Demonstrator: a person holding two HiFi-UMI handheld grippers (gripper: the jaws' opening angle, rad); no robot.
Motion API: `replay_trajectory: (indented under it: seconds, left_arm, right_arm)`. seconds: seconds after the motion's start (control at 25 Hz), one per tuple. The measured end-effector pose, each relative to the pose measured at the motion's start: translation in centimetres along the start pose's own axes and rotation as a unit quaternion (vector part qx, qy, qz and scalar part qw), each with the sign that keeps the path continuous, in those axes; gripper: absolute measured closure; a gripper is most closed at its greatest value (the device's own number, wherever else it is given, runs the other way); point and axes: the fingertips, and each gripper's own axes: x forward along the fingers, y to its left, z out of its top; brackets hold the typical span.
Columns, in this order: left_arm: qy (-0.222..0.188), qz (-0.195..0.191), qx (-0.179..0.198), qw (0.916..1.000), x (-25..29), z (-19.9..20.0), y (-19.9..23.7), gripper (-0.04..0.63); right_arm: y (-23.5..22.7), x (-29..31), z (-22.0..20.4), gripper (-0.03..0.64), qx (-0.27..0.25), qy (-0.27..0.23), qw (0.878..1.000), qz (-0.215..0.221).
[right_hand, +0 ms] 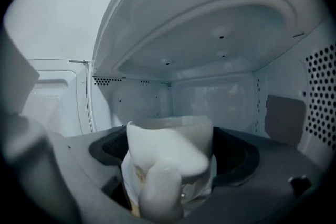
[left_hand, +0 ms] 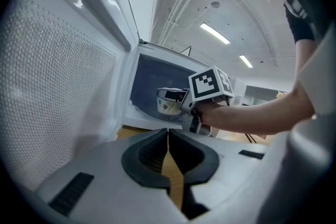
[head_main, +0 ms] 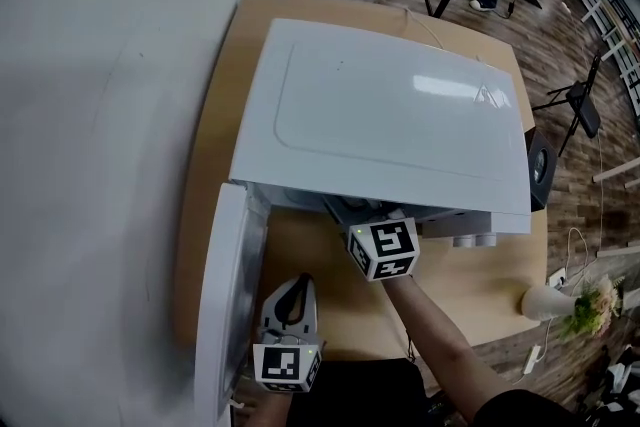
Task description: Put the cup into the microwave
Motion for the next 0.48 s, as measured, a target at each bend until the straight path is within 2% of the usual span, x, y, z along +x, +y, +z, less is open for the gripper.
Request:
replay_trajectory:
  seconds: [0.2, 0.48]
  left_arm:
    - [0.002, 0.003, -0.005, 1.0, -0.1, -0.2, 0.4, 0.586]
    - [0.004, 0.004, -0.006, 1.0, -0.3, -0.2, 0.7, 0.586]
  right_arm:
    - [-0.1, 1.0, -0.2, 0.167, -0.004, 0.004, 1.0, 0.001]
    - [-0.5, 1.6, -0.7, 0.167, 0.015, 0.01, 1.0, -0.003]
